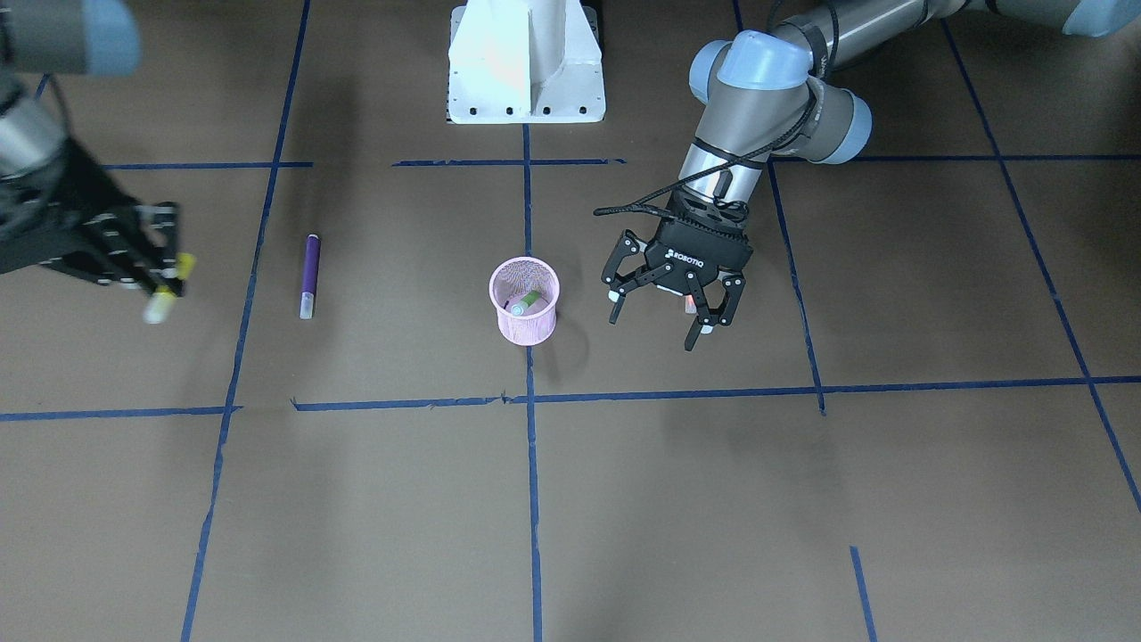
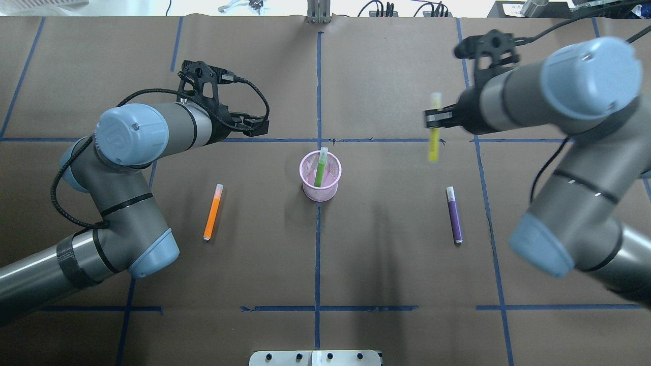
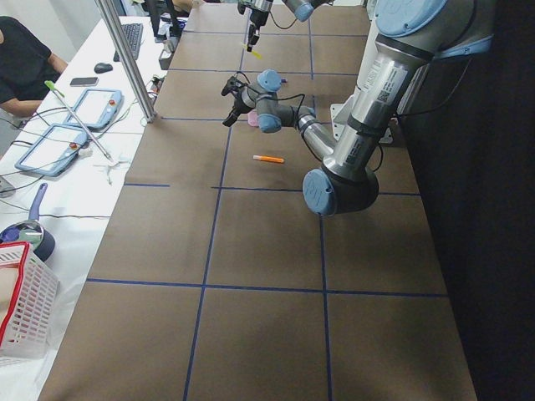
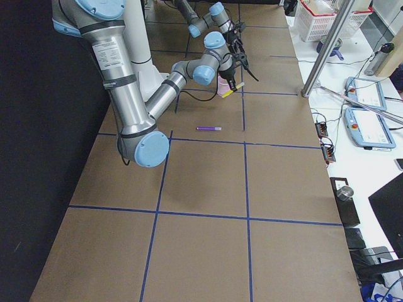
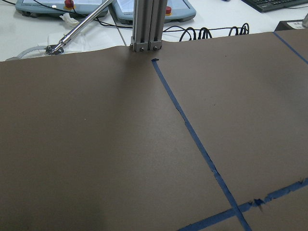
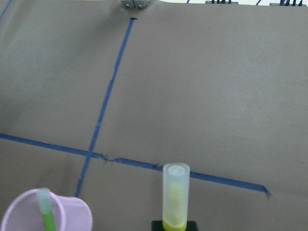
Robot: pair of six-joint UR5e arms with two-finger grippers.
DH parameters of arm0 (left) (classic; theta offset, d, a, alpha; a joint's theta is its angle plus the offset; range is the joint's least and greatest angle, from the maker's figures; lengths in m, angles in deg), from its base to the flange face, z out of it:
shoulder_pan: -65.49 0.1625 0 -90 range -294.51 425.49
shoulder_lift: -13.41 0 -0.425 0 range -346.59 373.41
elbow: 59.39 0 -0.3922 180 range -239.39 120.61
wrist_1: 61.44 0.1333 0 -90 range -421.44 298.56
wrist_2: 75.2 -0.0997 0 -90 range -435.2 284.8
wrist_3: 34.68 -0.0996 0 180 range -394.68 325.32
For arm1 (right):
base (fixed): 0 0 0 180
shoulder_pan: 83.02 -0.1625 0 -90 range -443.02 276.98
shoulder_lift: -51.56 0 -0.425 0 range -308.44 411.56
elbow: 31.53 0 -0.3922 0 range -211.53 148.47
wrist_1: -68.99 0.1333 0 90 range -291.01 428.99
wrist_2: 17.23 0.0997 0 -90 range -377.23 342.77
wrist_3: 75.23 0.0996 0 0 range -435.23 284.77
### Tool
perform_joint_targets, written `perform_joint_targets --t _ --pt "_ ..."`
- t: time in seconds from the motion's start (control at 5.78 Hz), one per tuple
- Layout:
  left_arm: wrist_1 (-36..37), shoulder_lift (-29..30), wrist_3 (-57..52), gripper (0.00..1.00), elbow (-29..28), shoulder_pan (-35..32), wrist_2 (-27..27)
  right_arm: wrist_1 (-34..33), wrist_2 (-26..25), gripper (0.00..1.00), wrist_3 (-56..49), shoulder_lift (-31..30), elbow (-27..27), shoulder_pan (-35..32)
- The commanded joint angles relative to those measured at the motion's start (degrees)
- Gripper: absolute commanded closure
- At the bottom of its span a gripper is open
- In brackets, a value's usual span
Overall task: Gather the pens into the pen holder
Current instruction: 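Carry the yellow marker with the right gripper over the pink cup, then lower the yellow marker into the cup and open the right gripper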
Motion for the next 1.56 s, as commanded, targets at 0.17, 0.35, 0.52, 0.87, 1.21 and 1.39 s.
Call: perform_joint_targets --t 0.17,0.35,0.52,0.87,1.21,1.39 --pt "0.0 -0.2 0.1 0.01 0.0 -0.2 0.1 0.2 -28.3 1.00 9.7 10.0 -3.8 16.3" --pt "0.0 -0.1 0.1 0.01 -0.1 -0.2 0.1 0.1 -33.3 1.00 15.2 12.6 -5.7 19.1" --pt "0.0 -0.1 0.1 0.01 0.0 -0.3 0.1 0.2 -41.6 1.00 16.5 13.9 -8.0 21.5" --pt "0.0 -0.1 0.1 0.01 0.0 -0.2 0.1 6.2 -45.7 1.00 20.2 13.9 -14.0 21.9" --pt "-0.1 -0.1 0.2 0.01 0.0 -0.2 0.1 10.2 -50.3 1.00 23.5 14.1 -17.6 23.0" --pt "0.0 -0.1 0.2 0.01 0.1 -0.2 0.1 10.2 -52.7 0.99 24.7 13.5 -17.6 24.5"
